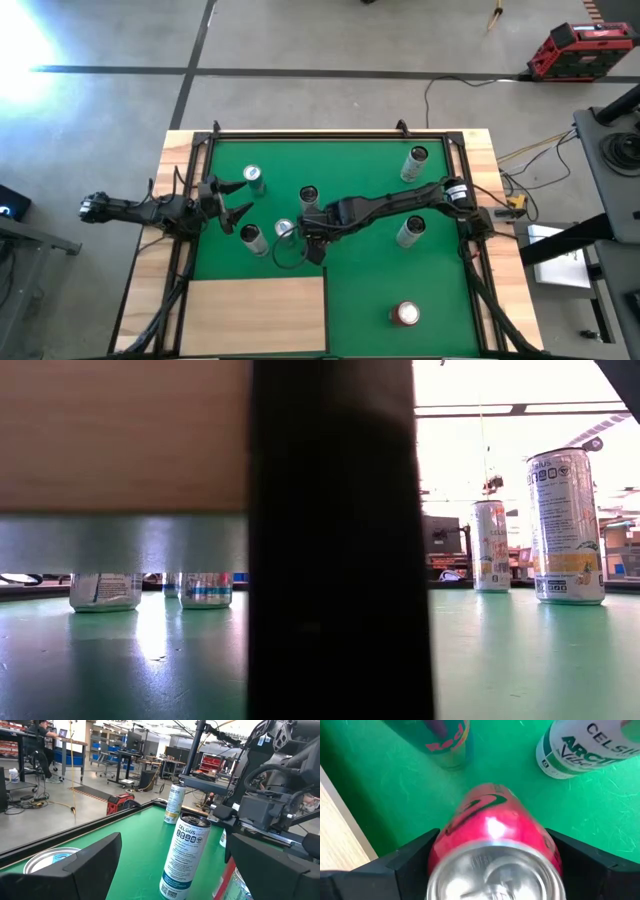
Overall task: Place canned beverage on shelf
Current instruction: Move the top red soda can to the center of the table, then move the top white and yellow soda can to the center of the table
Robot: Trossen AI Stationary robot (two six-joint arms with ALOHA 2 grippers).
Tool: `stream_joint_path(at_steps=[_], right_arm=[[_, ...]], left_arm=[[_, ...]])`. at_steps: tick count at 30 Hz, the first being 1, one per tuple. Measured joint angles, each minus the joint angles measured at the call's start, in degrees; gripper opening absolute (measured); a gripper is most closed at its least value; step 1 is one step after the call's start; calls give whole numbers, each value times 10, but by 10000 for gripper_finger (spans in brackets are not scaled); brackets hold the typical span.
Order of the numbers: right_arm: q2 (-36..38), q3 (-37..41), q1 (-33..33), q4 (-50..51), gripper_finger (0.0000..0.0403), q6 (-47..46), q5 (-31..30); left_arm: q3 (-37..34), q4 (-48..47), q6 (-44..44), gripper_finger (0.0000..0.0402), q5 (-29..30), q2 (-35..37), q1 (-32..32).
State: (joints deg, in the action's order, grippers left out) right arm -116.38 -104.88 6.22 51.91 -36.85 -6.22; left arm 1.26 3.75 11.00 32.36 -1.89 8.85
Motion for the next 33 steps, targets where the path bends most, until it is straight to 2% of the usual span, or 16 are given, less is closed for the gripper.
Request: stream_joint_path(at_steps=[16,26,33], right_arm=[[0,0,0,3,346,1,-7],[24,-55,0,107,364,-2,5],[81,-54,-1,165,364,7,-18]], left_arm=[[0,0,0,355,0,0,0],[0,0,0,355,0,0,0],[0,0,0,355,0,0,0]])
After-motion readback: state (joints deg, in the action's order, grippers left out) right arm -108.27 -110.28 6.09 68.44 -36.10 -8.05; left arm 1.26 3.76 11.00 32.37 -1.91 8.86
